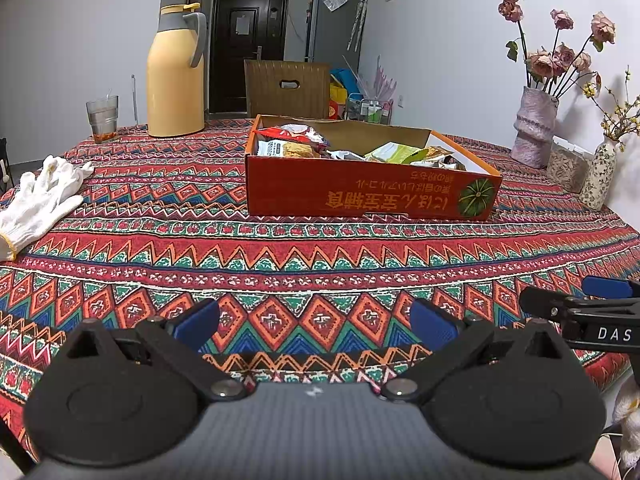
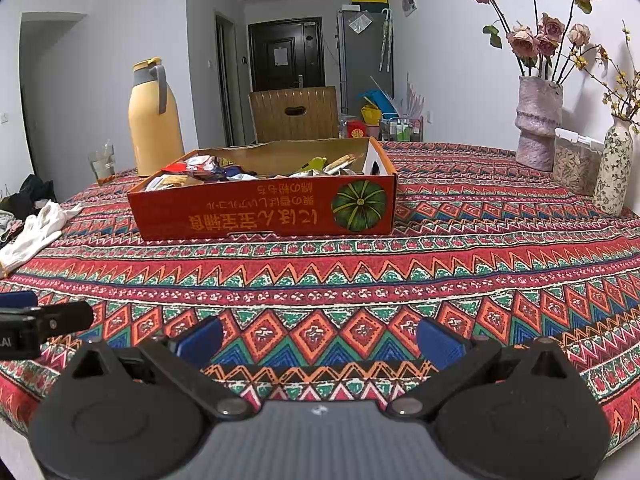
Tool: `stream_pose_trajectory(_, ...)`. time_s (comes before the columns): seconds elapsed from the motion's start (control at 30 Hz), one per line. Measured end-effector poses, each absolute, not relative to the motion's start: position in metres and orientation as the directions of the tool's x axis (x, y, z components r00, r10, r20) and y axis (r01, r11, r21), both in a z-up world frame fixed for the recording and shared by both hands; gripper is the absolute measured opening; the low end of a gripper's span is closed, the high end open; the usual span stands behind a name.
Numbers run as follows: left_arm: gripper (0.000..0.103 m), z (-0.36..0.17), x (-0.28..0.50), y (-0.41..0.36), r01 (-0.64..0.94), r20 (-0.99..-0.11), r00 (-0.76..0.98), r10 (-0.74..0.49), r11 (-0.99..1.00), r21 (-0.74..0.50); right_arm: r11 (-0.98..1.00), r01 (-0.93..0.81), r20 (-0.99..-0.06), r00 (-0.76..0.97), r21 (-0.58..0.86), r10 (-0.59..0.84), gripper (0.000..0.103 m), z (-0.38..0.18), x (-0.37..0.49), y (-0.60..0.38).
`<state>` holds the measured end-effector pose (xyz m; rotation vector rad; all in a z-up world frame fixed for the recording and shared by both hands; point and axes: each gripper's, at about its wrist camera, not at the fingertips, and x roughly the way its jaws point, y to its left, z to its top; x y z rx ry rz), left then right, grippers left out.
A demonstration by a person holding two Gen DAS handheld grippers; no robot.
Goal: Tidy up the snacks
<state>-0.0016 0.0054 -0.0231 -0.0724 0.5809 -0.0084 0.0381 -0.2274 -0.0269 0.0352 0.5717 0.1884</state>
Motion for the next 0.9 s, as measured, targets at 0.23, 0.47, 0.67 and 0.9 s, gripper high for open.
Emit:
stream_pose_trajectory(0.23,0.103,-0.0236,-0.0018,0.0053,-0.012,-0.548,0.836,-0.029,0.997,-0.071,0.982,-0.167,-0.535,0.824,0.085,0.187,0.103,-0.027,0.0383,-0.2271)
stream_pose_trajectory(0.47,0.103,-0.0233,-0.0016,0.0055,-0.013,-0.549,0.836,-0.028,0.997,-0.071,0.982,-0.168,-0.536,0.824,0.085,0.187,0.103,-0.0269,0.0383,-0.227)
stream_pose_trajectory(0.67,0.103,-0.0244,-0.002,0.0049,-0.011,-0.547,0.836,-0.03,0.997,-0.072,0.982,-0.168,-0.536,0.824,0.085,0.187,0.103,-0.0263,0.0383,-0.2273)
stream_pose_trajectory(0.9,0.103,-0.0262,-0.0043,0.0039,-0.003,-0.544,0.838,-0.038,0.997,-0.075,0.982,-0.168,-0.537,0.823,0.085,0.188,0.103,-0.0272,0.0385,-0.2267)
